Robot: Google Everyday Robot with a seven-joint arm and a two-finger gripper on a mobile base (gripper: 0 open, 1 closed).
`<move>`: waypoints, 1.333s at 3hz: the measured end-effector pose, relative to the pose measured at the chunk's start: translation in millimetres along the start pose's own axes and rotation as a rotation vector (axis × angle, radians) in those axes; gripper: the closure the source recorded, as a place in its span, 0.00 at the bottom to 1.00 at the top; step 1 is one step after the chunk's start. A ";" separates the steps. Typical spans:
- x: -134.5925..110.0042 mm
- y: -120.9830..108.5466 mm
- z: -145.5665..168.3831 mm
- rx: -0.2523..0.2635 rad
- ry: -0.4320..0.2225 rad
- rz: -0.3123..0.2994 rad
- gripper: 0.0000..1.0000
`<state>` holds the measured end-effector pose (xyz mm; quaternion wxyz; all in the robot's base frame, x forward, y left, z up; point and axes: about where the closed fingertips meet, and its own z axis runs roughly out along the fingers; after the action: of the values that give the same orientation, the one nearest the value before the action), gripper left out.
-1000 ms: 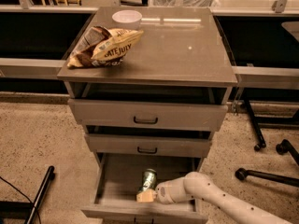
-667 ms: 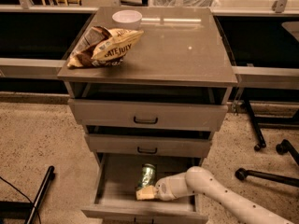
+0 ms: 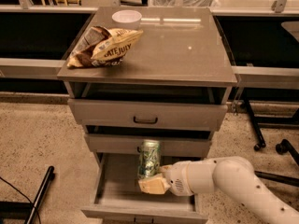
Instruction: Pick green can from bottom drawer and place on counter
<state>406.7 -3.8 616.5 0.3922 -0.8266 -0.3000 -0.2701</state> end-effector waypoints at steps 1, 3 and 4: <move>20.6 -11.2 -23.0 -0.033 0.049 -0.030 1.00; 105.1 -9.9 -73.9 -0.019 0.019 -0.111 1.00; 170.6 -23.4 -120.5 -0.049 0.003 -0.147 1.00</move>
Offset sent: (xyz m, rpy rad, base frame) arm 0.0345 -0.0169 0.0626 -0.0489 -0.0534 0.0038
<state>479.7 -41.0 810.1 0.3516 -0.8113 -0.3525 -0.3065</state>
